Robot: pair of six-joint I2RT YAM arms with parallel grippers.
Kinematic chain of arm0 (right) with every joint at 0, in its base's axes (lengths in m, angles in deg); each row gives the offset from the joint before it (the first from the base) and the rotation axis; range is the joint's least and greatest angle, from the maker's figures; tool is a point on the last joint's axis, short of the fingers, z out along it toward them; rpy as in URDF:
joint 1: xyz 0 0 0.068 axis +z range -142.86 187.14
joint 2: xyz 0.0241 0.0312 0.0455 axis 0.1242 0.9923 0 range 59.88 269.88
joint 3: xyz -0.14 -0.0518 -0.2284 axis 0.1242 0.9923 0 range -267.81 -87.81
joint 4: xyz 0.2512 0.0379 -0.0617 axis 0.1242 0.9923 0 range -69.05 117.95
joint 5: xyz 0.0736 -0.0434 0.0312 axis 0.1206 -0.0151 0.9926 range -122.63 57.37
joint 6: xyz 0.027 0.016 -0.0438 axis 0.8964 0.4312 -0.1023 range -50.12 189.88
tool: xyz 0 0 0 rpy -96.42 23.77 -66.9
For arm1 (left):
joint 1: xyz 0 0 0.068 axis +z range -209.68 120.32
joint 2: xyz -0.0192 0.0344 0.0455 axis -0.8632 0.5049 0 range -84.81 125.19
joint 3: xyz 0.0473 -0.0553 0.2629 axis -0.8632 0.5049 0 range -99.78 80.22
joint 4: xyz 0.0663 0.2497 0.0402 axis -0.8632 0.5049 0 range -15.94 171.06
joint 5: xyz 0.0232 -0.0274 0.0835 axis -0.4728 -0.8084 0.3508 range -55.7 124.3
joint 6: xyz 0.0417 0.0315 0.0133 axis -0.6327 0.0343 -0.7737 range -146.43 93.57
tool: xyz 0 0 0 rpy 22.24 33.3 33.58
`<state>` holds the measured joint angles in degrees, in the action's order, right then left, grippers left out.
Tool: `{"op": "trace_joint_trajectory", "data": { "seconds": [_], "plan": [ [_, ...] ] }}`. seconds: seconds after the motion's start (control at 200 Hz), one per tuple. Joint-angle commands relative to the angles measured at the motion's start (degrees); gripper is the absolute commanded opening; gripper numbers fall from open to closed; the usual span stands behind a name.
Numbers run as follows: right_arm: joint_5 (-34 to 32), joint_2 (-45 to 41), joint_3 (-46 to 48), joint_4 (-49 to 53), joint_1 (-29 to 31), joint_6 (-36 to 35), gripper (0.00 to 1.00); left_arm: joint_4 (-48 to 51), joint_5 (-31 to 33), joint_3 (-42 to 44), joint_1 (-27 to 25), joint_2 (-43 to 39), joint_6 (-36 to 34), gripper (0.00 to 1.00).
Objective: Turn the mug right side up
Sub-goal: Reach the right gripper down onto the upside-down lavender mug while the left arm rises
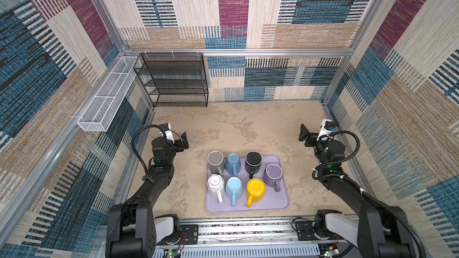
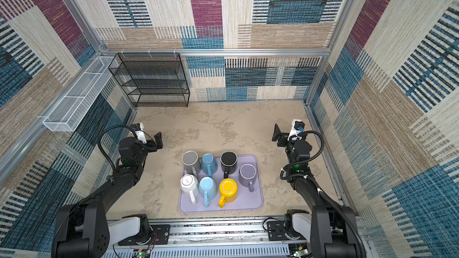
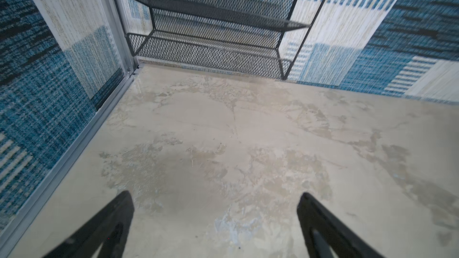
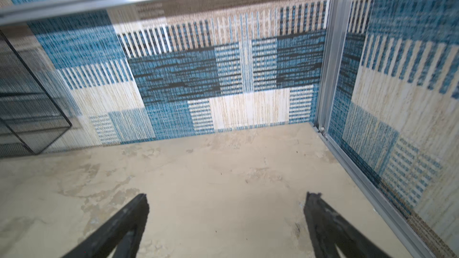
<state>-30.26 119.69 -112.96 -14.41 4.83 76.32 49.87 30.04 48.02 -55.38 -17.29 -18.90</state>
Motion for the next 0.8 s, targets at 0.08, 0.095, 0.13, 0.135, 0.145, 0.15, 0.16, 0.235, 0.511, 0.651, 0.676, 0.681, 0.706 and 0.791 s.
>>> {"op": "trace_joint_trajectory", "data": {
  "seconds": [0.08,0.095,0.13,0.135,0.145,0.15,0.16,0.235,0.511,0.651,0.676,0.681,0.706,0.791],
  "plan": [
    [0.0,-8.9,-5.6,20.9,1.0,5.6,1.00,9.7,-6.7,-4.6,-2.4,-5.4,7.1,1.00],
    [0.3,-9.2,-5.8,21.6,1.3,5.9,1.00,10.0,-6.6,-4.7,-2.7,-5.8,7.3,0.99],
    [0.3,-9.6,-6.6,23.6,2.3,6.2,1.00,10.7,-6.4,-5.1,-3.6,-6.5,7.9,0.99],
    [0.2,-9.6,-6.8,23.9,2.5,6.3,1.00,10.9,-6.4,-5.1,-3.7,-6.6,7.9,0.99],
    [-0.1,-9.6,-7.1,24.6,2.9,6.4,1.00,11.1,-6.3,-5.2,-4.0,-6.8,8.0,0.99],
    [-0.2,-9.6,-7.3,25.0,3.0,6.3,1.00,11.3,-6.3,-5.3,-4.1,-6.9,8.1,0.99],
    [-0.5,-9.6,-7.6,25.7,3.5,6.3,0.99,11.6,-6.2,-5.5,-4.3,-7.0,8.2,0.99],
    [-1.2,-9.3,-9.6,30.5,6.7,6.6,1.00,14.2,-5.2,-6.7,-6.8,-8.0,8.8,0.99],
    [-1.5,-10.7,-16.6,48.3,15.9,9.5,1.00,18.8,5.2,-6.4,-18.8,-12.5,4.2,0.99],
    [-0.7,-11.5,-21.3,60.4,18.6,11.4,1.00,22.6,6.2,-7.3,-19.3,-13.3,5.9,0.99],
    [-0.5,-11.5,-22.0,62.4,19.1,12.0,1.00,23.4,6.4,-7.5,-19.4,-13.3,6.1,0.99],
    [-0.4,-11.5,-22.1,62.7,19.2,12.1,1.00,23.5,6.4,-7.5,-19.4,-13.3,6.2,0.99],
    [-0.1,-11.4,-22.7,64.5,19.8,12.5,1.00,23.9,6.6,-7.7,-19.4,-13.2,6.4,0.99],
    [0.7,-10.3,-24.8,70.2,22.1,13.4,1.00,24.4,6.7,-8.2,-19.4,-12.7,6.8,0.99]
  ]
}}
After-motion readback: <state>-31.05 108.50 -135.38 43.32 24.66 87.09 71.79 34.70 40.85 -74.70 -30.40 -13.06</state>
